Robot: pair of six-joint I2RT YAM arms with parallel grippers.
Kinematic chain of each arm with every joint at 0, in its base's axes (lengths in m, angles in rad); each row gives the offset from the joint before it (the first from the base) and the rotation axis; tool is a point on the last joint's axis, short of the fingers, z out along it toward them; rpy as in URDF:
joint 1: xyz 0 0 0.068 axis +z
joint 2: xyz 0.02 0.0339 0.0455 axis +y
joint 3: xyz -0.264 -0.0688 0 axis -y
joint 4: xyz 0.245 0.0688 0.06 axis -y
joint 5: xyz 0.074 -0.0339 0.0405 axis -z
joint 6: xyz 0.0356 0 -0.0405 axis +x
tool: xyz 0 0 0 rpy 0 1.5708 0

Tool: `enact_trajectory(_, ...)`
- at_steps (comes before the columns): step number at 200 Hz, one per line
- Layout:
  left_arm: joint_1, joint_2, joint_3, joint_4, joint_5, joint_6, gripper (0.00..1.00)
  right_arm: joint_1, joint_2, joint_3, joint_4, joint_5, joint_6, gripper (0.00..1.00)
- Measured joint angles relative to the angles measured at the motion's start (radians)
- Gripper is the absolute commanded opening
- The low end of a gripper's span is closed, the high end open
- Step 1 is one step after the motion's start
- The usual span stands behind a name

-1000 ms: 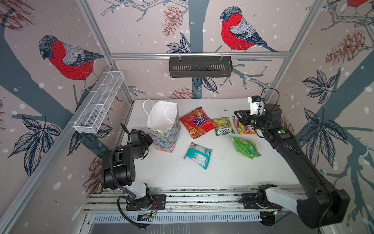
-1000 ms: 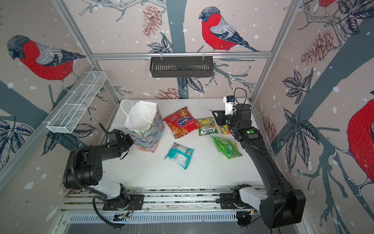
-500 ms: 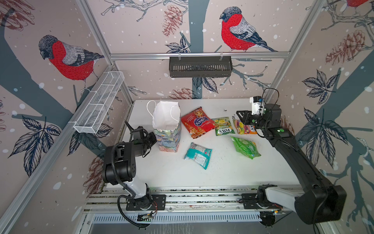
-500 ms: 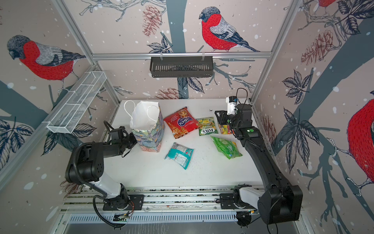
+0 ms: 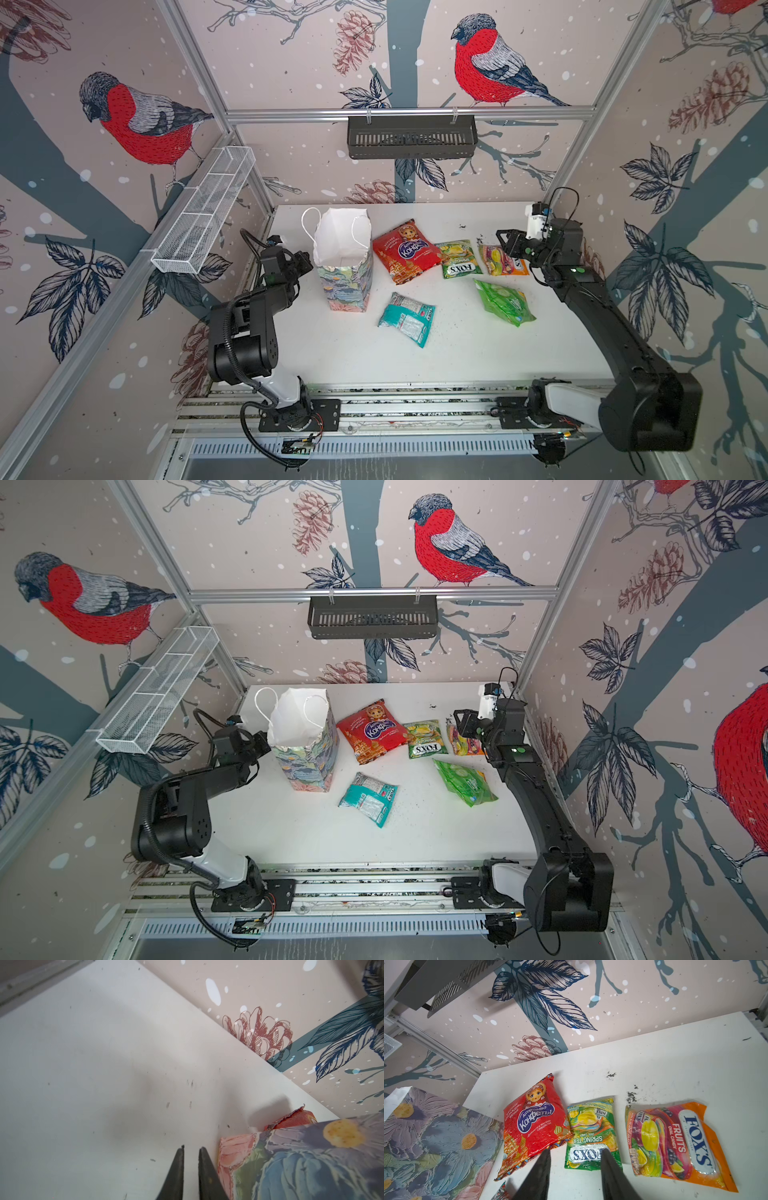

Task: Take the snacks out of the paper bag
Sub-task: Rotate the paper bag at the middle-left of the table, then reset both arms

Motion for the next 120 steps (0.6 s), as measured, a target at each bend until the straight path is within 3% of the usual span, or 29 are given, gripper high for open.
enact_trajectory(69,-0.008,-0.119,-0.164,0.144,-0.060,0.154,0.19,-0.051,0.003,-0.095,0.098,0.007,0.025,0.42)
enact_trajectory(120,-0.071,-0.220,-0.292,0.237,-0.158,0.250,0.20,-0.058,0.021,-0.125,0.142,0.033,0.027,0.42)
